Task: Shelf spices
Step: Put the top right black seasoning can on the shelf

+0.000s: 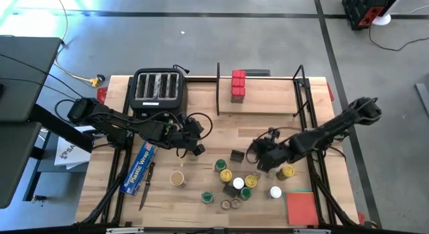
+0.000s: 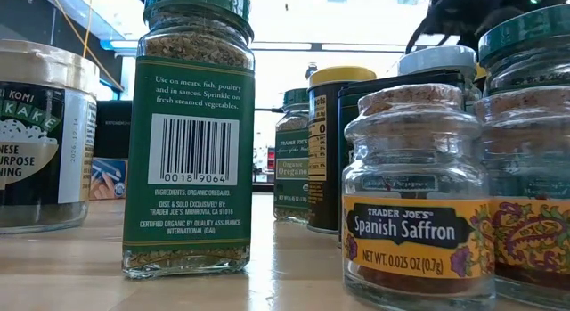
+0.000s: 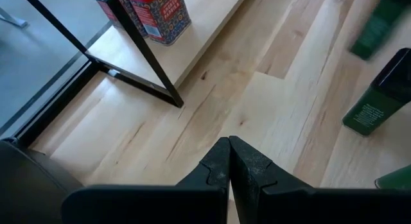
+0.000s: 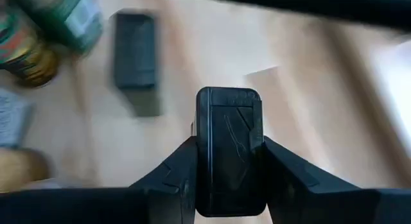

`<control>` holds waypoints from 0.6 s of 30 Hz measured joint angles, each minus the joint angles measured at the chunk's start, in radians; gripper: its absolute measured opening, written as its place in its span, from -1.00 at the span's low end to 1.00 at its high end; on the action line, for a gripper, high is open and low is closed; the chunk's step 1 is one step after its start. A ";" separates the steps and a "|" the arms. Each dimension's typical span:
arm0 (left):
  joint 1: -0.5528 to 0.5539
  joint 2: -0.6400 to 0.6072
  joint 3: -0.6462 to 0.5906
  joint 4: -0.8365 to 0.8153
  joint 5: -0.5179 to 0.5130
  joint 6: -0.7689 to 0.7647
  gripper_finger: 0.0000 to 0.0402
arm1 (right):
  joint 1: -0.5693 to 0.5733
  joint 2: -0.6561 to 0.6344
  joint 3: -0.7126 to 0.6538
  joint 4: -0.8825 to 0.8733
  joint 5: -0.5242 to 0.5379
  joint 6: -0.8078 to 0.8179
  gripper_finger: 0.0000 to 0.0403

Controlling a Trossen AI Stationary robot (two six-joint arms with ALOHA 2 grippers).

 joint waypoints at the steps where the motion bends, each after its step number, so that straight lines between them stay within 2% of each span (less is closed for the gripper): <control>1: 0.000 0.000 0.000 0.009 0.000 0.004 -1.00 | -0.020 -0.038 0.000 -0.018 0.011 -0.036 -0.39; 5: 0.000 0.000 0.000 0.049 0.000 0.040 -1.00 | -0.163 -0.197 0.000 -0.068 0.023 -0.266 -0.39; 8: 0.001 0.000 0.000 0.080 -0.001 0.078 -1.00 | -0.355 -0.293 0.000 -0.056 -0.035 -0.513 -0.39; 10: 0.007 0.000 0.000 0.102 0.000 0.104 -1.00 | -0.525 -0.332 0.000 0.000 -0.147 -0.700 -0.39; 13: 0.018 -0.001 0.000 0.130 0.001 0.132 -1.00 | -0.796 -0.344 0.000 0.116 -0.380 -0.945 -0.39; 16: 0.037 -0.001 0.000 0.146 0.035 0.151 -1.00 | -1.024 -0.299 0.002 0.251 -0.575 -1.091 -0.39; 18: 0.049 -0.001 0.000 0.155 0.059 0.152 -1.00 | -1.138 -0.248 0.002 0.311 -0.680 -1.160 -0.39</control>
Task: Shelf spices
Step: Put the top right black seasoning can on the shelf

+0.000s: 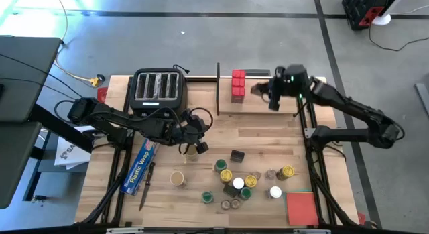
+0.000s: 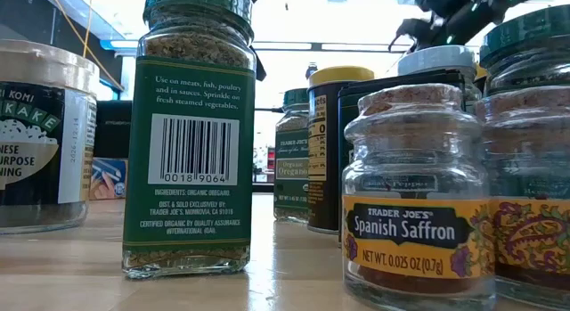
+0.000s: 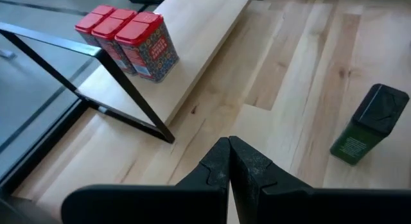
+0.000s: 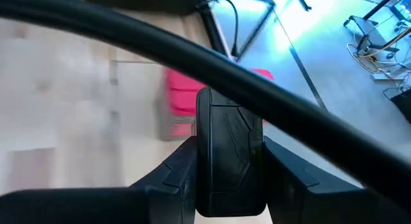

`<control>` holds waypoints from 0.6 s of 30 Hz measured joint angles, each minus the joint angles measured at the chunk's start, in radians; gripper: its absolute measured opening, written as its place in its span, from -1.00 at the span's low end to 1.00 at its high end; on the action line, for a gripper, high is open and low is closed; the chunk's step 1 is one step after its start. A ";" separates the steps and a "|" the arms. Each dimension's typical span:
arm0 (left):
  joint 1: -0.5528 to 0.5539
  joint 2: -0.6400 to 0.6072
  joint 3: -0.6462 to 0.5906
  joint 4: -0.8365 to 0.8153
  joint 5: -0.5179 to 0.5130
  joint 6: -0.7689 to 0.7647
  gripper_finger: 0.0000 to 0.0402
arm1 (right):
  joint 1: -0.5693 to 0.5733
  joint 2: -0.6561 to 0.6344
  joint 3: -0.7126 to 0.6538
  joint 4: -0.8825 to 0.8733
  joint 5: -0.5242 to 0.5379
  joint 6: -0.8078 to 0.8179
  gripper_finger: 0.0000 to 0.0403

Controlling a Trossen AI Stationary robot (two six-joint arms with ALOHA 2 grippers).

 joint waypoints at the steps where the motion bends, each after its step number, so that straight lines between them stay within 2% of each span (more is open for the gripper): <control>1: 0.006 0.000 0.000 0.006 0.013 0.000 -1.00 | -0.045 0.030 0.003 0.018 -0.042 -0.024 -0.39; 4: 0.022 0.000 0.000 0.013 0.045 0.000 -1.00 | -0.134 0.139 0.078 0.001 -0.133 -0.074 -0.39; 12: 0.037 0.000 0.000 0.014 0.070 0.000 -1.00 | -0.228 0.430 0.378 -0.214 -0.179 -0.241 -0.39; 18: 0.031 0.000 0.000 0.014 0.073 0.000 -1.00 | -0.266 0.594 0.472 -0.294 -0.260 -0.315 -0.39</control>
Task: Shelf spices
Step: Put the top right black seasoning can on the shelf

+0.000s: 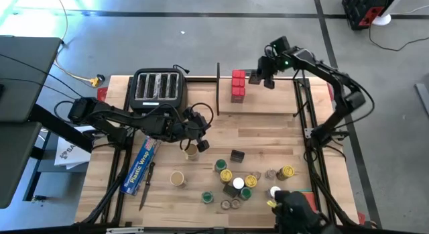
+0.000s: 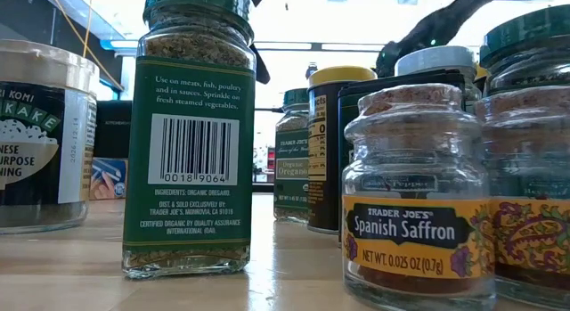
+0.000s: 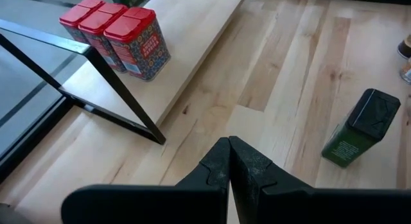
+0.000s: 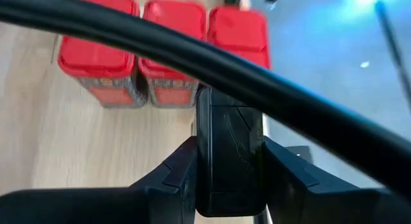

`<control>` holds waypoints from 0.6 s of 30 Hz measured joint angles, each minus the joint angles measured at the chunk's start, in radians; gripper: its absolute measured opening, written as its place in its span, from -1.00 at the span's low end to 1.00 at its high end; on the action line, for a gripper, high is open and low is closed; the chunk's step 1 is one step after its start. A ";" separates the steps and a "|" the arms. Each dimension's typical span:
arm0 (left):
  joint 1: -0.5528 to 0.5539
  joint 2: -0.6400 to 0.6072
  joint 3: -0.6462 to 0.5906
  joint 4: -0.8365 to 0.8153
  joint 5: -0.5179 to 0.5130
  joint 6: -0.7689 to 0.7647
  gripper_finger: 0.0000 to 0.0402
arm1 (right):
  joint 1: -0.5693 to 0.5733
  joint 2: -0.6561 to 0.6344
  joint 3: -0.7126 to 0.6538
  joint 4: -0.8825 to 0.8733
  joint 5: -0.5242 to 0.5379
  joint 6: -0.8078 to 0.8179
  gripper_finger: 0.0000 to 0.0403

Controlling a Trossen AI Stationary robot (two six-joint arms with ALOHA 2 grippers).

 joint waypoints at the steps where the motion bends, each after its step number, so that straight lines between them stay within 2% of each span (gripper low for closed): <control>1: -0.001 0.000 0.000 0.000 0.000 0.000 -1.00 | -0.001 0.020 0.007 -0.005 0.000 -0.008 -0.39; 8: -0.002 0.000 0.000 0.000 0.000 0.000 -1.00 | -0.001 0.110 0.045 0.000 0.000 -0.029 -0.39; 18: -0.002 0.000 0.000 0.001 0.019 0.000 -1.00 | -0.001 0.130 0.045 0.012 0.008 -0.050 -0.33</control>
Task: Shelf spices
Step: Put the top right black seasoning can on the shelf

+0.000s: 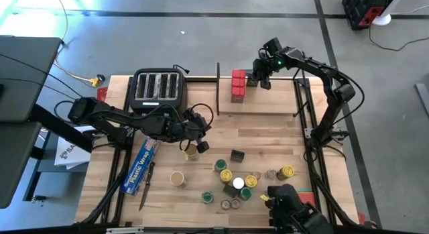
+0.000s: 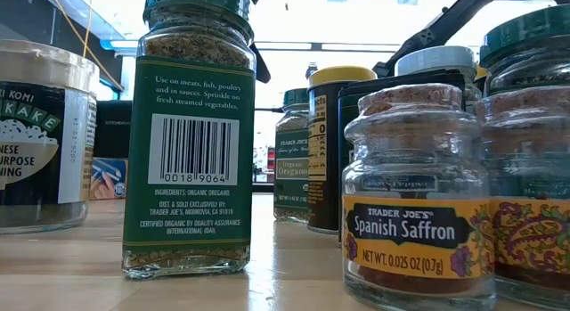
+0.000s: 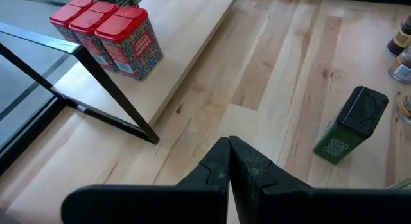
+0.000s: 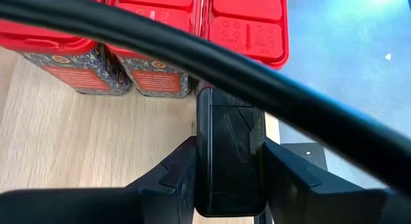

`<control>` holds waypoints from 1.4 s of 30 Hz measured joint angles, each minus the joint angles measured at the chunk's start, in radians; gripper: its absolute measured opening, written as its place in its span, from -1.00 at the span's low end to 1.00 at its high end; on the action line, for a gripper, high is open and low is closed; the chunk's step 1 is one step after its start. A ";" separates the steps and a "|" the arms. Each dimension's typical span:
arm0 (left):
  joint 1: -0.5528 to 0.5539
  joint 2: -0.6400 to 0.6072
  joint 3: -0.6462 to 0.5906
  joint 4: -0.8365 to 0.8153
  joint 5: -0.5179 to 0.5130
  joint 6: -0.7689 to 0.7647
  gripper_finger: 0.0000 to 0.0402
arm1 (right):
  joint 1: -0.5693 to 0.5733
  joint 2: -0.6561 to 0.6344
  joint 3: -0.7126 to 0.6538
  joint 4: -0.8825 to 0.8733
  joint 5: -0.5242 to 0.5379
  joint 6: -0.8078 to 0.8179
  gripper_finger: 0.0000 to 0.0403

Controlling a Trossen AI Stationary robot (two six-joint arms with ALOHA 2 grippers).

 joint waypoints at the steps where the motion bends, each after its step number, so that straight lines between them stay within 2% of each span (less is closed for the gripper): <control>1: 0.000 0.000 0.000 0.000 0.000 0.000 -1.00 | 0.000 0.000 0.000 0.000 0.000 0.000 -0.33; 14: 0.000 0.000 0.000 0.001 0.000 0.000 -1.00 | 0.000 0.000 -0.002 0.016 0.001 0.003 -0.31; 26: 0.000 0.000 0.000 0.002 0.004 0.000 -1.00 | 0.000 0.000 -0.002 0.035 0.001 0.004 0.04; 33: 0.000 0.000 0.000 0.002 0.005 -0.001 -1.00 | 0.001 0.000 -0.002 0.052 0.001 -0.002 0.13; 42: 0.000 0.000 0.000 0.002 0.007 -0.001 -1.00 | 0.019 0.000 -0.002 0.053 0.028 -0.113 0.14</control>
